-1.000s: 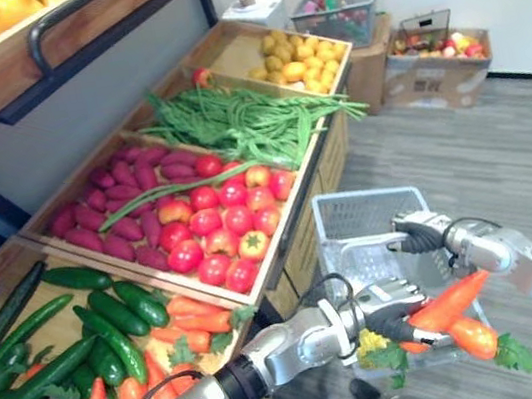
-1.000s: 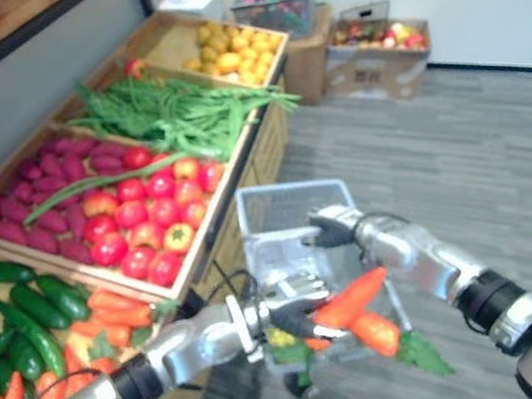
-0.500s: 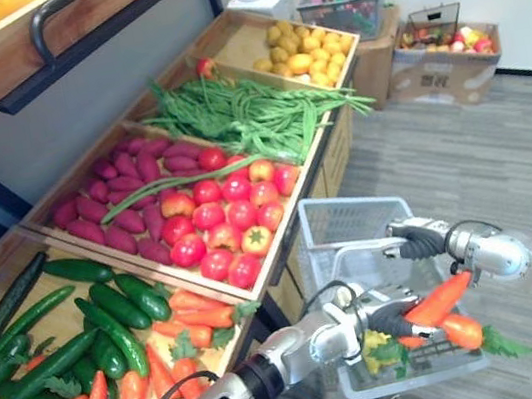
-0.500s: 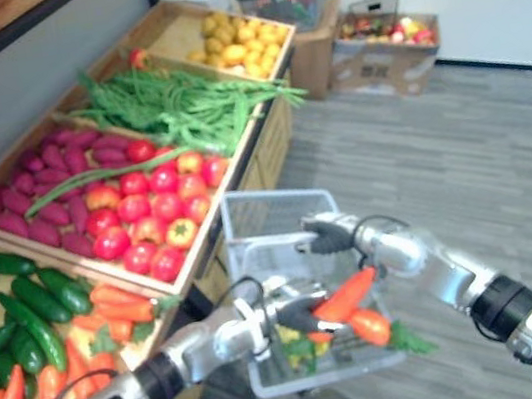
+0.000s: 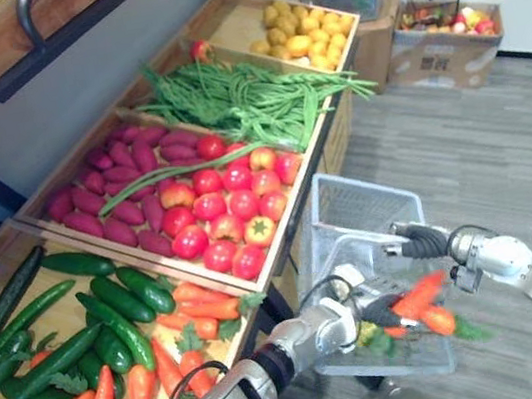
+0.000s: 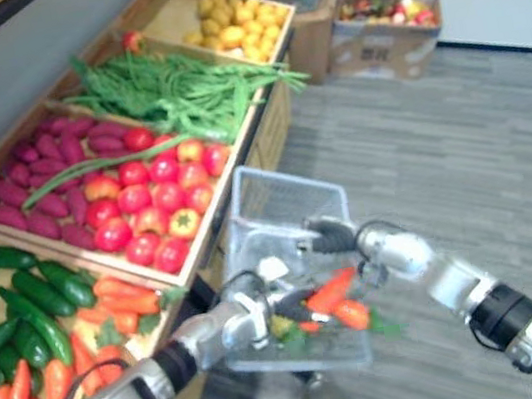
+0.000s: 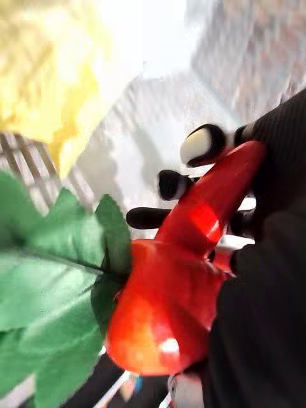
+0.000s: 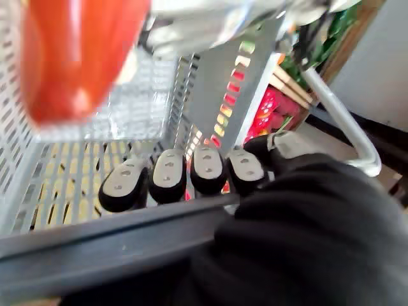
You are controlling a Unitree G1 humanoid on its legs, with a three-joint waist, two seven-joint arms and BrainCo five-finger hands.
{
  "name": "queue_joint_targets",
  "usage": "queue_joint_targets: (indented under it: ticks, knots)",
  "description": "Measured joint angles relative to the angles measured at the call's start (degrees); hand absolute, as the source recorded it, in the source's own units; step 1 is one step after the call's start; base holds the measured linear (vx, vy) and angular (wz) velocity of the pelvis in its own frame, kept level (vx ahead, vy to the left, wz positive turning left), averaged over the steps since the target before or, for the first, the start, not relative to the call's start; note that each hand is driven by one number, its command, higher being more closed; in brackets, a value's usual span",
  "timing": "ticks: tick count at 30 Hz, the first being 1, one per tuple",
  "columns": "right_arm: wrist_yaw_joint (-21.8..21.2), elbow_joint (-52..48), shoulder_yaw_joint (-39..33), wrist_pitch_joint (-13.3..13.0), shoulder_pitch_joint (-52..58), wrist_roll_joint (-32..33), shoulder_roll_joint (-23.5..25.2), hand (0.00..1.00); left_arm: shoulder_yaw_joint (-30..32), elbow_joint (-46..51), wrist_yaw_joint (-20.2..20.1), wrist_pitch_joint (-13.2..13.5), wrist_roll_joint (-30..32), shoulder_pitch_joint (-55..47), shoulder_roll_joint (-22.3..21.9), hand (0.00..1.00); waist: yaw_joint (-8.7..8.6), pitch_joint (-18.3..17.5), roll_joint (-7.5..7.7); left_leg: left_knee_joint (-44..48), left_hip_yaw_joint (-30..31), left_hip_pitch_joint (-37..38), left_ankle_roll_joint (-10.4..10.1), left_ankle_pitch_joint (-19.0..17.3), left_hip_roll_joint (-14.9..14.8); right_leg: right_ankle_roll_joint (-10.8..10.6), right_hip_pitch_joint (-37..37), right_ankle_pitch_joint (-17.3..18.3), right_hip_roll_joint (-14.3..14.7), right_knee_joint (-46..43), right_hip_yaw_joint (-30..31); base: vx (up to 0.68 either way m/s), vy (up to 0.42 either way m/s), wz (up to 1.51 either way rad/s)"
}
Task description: Pick vegetable in the basket
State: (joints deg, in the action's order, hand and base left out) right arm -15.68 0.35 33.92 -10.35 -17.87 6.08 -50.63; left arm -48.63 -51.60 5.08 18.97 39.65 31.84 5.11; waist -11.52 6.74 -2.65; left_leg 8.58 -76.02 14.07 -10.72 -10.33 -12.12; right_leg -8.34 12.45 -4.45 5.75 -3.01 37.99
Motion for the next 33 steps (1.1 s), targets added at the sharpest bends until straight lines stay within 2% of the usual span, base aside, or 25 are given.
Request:
queue_joint_targets:
  ticks: [1, 4, 14, 17, 24, 25, 28, 30, 31, 32, 33]
  knots:
    - [0.0, -2.9, 0.0, -0.1, 1.3, 2.0, 0.6, 1.00, 1.9, -3.2, -0.2, -2.4, 0.0, 0.1, 0.2, 0.00, -0.37, 0.4, 0.08, -0.4, 0.1, 0.0, 0.2, 0.1, 0.4, -0.1, 0.0, -0.1, -0.2, 0.1, 0.0, -0.04, -0.048, 0.03]
    - [-0.3, -5.3, -0.8, -0.1, 2.5, 4.1, 1.5, 1.00, 3.1, -5.2, -0.4, -5.1, 0.7, 0.3, 1.9, 0.00, -1.45, 0.6, -0.06, -0.5, 2.1, -0.9, 0.3, 0.1, 0.7, -0.4, 0.1, -0.3, -1.1, 0.8, -0.5, -0.01, -0.037, 0.14]
    - [-0.8, -7.0, -4.2, 0.0, 5.6, 6.5, 1.6, 1.00, 4.0, -5.6, -0.8, -5.4, 1.8, 1.3, 0.9, 0.00, -1.57, 0.7, -0.05, -1.5, 5.8, -2.3, 0.4, 0.0, 1.4, -0.5, 0.3, -0.3, -2.3, 1.6, -2.1, 0.01, -0.038, 0.10]
    - [-1.1, -7.6, -4.9, 0.0, 6.2, 7.8, 1.6, 1.00, 4.1, -6.6, -0.9, -5.5, 1.8, 2.2, 0.7, 0.00, -2.28, 0.8, -0.22, -1.5, 7.4, -3.0, 0.4, 0.0, 1.5, -0.5, 0.3, -0.3, -2.9, 1.9, -3.1, 0.00, -0.047, 0.18]
    - [-1.9, -8.9, -6.7, 0.1, 8.4, 7.9, 1.6, 1.00, 4.3, -7.2, -1.0, -6.8, 4.5, 3.5, 0.6, 0.00, -2.34, 1.2, -0.70, -1.8, 9.9, -4.1, 0.6, 0.0, 1.6, -0.5, 0.3, -0.3, -3.6, 2.1, -4.7, -0.01, -0.066, 0.22]
    - [-0.6, -8.3, -11.7, 0.4, 11.8, 7.2, 1.7, 1.00, 4.7, -0.9, -0.9, -7.8, 4.6, 4.5, 0.0, 0.00, -2.24, 1.4, -1.26, -2.5, 14.4, -5.9, 1.4, 0.6, 2.5, -0.6, 0.1, -0.4, -5.7, 2.7, -8.0, -0.08, -0.142, 0.76]
    - [0.1, -8.2, -12.1, 0.5, 12.7, 5.8, 2.3, 1.00, 4.5, -0.7, -1.0, -7.8, 4.6, 4.5, 0.0, 0.00, -2.20, 1.4, -1.27, -2.5, 15.1, -5.9, 1.4, 0.6, 2.6, -0.8, -0.2, -0.5, -6.0, 2.8, -8.3, -0.06, -0.070, 0.30]
    - [-0.5, -7.5, -19.1, 0.2, 17.1, 5.1, 6.9, 1.00, 1.8, 9.4, -1.5, -9.1, 5.2, 2.8, 1.2, 0.00, -0.39, 1.4, -1.64, -2.5, 15.6, -6.2, 2.1, 0.1, 2.1, -0.8, -1.0, -0.5, -6.2, 2.8, -9.8, -0.05, -0.048, 0.24]
    - [0.1, -5.1, -23.3, 0.2, 18.8, 3.3, 10.2, 1.00, 0.3, 18.4, -2.1, -8.3, 4.5, 1.1, 3.2, 0.00, 0.40, 1.4, -1.65, -2.4, 17.2, -6.3, 2.3, 0.1, 1.9, -0.8, -1.8, -0.5, -6.5, 2.9, -11.1, -0.05, -0.093, 0.81]
    - [2.5, -1.4, -29.0, 1.4, 20.5, -1.8, 13.9, 1.00, -1.5, 27.9, -4.4, -4.8, 0.1, 0.0, 4.8, 0.00, 0.48, 1.4, -1.71, -2.3, 20.5, -7.0, 2.9, 0.5, 1.7, -0.6, -2.8, -0.3, -7.4, 2.9, -14.5, -0.04, -0.095, 1.19]
    - [5.0, 1.7, -34.2, 3.5, 21.5, -4.6, 16.7, 1.00, -3.1, 35.2, -5.9, -2.2, -3.3, -0.6, 5.8, 0.00, 1.49, 1.4, -1.70, -2.3, 22.6, -7.3, 3.4, 0.8, 1.7, -0.6, -3.5, -0.3, -8.1, 2.7, -17.0, -0.05, -0.099, 1.20]
